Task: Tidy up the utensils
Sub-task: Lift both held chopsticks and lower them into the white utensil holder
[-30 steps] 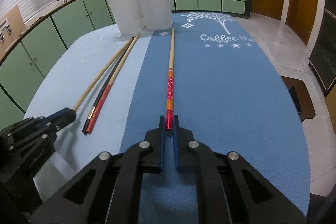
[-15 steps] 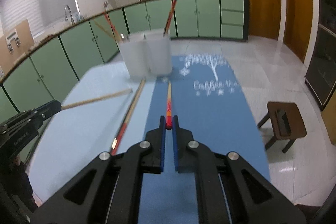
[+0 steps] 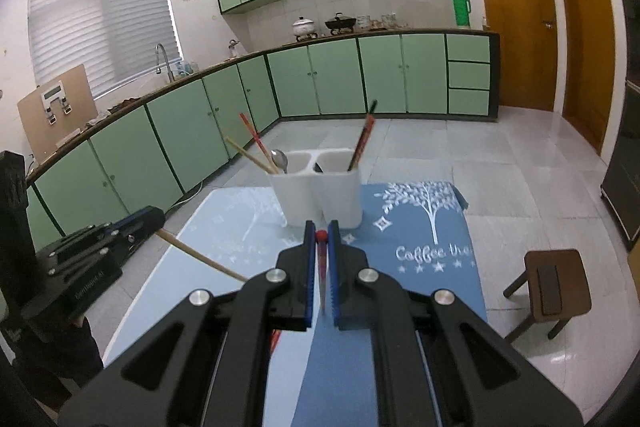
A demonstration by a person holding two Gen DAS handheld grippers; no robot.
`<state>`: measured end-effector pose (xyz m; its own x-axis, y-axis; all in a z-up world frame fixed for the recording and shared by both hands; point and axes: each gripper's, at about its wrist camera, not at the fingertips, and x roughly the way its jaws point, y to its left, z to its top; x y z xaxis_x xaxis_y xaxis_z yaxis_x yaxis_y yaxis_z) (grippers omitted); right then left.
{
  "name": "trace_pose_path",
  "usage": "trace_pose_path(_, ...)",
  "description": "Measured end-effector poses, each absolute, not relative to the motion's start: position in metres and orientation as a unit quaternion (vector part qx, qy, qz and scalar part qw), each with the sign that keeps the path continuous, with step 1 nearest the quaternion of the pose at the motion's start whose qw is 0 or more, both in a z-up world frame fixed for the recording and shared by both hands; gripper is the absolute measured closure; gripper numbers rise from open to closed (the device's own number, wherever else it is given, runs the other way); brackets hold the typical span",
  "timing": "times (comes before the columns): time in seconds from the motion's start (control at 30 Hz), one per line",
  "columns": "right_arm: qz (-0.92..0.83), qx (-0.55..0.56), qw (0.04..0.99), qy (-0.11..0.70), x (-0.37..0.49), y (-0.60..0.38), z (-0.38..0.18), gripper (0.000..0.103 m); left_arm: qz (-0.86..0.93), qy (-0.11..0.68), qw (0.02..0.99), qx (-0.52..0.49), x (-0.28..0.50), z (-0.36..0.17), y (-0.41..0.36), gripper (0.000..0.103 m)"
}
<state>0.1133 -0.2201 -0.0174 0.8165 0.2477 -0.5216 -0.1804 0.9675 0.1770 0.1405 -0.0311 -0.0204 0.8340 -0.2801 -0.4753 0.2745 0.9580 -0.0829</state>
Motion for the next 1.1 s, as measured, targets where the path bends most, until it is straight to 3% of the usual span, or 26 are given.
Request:
trace_pose_path(0.47,0.142,0.047,0.949,0.278,0.146,-0.220,0.008,0.098,-0.147,0.226,0.963,-0.009,0.166,-0.001,-0.034,0.096)
trace_pose_path(0.83,0.156,0.044,0.966,0.203,0.169,-0.234,0.085,0.098,-0.155,0.126,0.980,-0.006,0.165,0.076,-0.034,0.096)
trace_pose_path(1.1,0.132,0.022,0.976,0.174,0.230,-0.232,0.118,0.098,-0.157,0.090,0.983,0.000,0.220,0.103,-0.048,0.097)
